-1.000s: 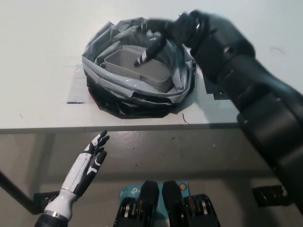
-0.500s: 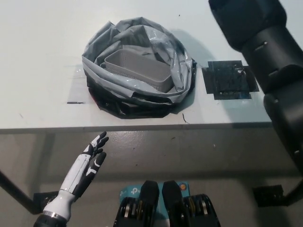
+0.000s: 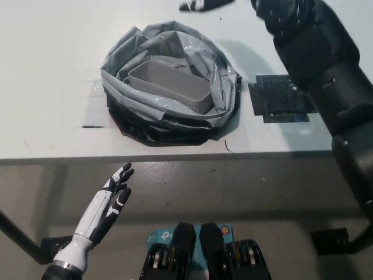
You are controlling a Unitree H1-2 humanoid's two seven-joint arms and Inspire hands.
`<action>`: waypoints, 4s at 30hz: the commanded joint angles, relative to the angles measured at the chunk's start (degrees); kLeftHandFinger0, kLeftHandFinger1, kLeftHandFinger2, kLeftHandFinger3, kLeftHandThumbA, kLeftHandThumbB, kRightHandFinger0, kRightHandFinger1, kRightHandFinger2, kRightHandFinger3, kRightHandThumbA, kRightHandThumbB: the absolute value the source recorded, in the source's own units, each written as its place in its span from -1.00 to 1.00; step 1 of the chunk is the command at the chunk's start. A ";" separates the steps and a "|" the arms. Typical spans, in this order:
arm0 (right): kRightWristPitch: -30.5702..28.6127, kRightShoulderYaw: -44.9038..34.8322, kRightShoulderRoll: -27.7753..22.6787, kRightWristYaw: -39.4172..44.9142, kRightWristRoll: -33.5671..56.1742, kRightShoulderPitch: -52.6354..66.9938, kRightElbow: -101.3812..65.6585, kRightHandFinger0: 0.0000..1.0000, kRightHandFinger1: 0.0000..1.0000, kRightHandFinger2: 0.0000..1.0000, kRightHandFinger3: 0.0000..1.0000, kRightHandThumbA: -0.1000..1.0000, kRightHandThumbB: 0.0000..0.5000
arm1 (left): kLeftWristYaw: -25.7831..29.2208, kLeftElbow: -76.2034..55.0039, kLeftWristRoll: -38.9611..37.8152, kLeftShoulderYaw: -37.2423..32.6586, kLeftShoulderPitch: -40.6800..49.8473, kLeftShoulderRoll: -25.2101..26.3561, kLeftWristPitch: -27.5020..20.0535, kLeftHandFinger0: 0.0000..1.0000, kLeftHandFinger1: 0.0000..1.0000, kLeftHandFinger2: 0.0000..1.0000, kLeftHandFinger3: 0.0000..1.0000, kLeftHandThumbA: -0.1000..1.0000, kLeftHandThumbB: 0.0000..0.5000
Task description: Use the right hand to pick up a small rectangular container and put it into a plastic bag and lift the bag
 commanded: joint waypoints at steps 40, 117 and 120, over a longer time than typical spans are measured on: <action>2.99 -3.34 1.09 4.32 6.85 2.83 8.17 0.75 1.00 1.00 1.00 0.78 1.00 | -1.03 -1.29 0.52 -0.09 -1.39 0.92 -0.53 1.00 1.00 1.00 1.00 1.00 -0.17; 30.56 -40.83 8.04 -5.38 39.47 -23.41 -2.38 -1.00 -0.80 0.17 0.51 -0.12 -0.43 | -2.13 -0.02 -0.14 -0.55 -5.36 0.24 1.01 1.00 1.00 1.00 1.00 0.58 -0.37; 30.35 -44.92 8.84 -7.38 43.58 -24.60 -4.24 -1.00 -0.77 0.28 0.68 -0.16 -0.45 | -2.13 0.08 -0.33 -0.57 -5.42 0.21 0.87 1.00 1.00 1.00 1.00 0.56 -0.40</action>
